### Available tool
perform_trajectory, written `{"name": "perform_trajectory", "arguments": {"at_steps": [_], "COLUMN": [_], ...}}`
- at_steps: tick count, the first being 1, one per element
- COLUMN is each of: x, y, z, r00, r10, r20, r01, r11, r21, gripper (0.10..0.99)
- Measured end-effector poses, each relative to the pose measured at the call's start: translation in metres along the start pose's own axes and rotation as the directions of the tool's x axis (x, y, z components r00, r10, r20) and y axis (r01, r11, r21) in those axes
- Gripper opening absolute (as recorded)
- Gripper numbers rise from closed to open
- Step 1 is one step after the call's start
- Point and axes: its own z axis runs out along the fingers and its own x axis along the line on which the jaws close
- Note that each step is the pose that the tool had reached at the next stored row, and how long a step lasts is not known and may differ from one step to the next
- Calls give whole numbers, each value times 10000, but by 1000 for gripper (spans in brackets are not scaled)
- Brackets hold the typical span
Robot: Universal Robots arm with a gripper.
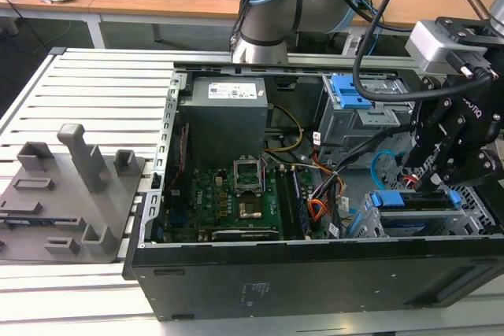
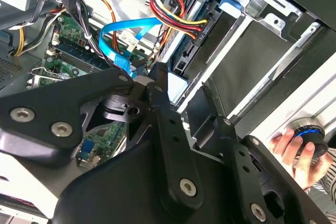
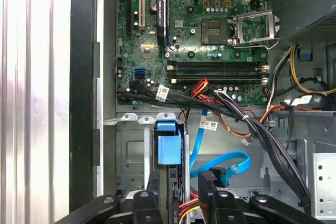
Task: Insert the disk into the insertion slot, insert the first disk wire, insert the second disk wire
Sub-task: 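Insert the second disk wire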
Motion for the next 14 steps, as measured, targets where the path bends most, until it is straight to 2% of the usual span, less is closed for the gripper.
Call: {"name": "perform_trajectory", "arguments": {"at_steps": [5,7,8,10,14], "x": [-35,-99,-167,-225,-232], "y": [2,2,4,5,6], "z": [-1,0,-1,0,-1], "r00": [10000,10000,10000,10000,10000], "r10": [0,0,1,0,-1], "r20": [-2,-2,-6,-5,-7], "r01": [0,0,-1,0,1], "r11": [10000,10000,10000,10000,10000], "r21": [0,0,0,0,0], "gripper": [420,420,420,420,420]}}
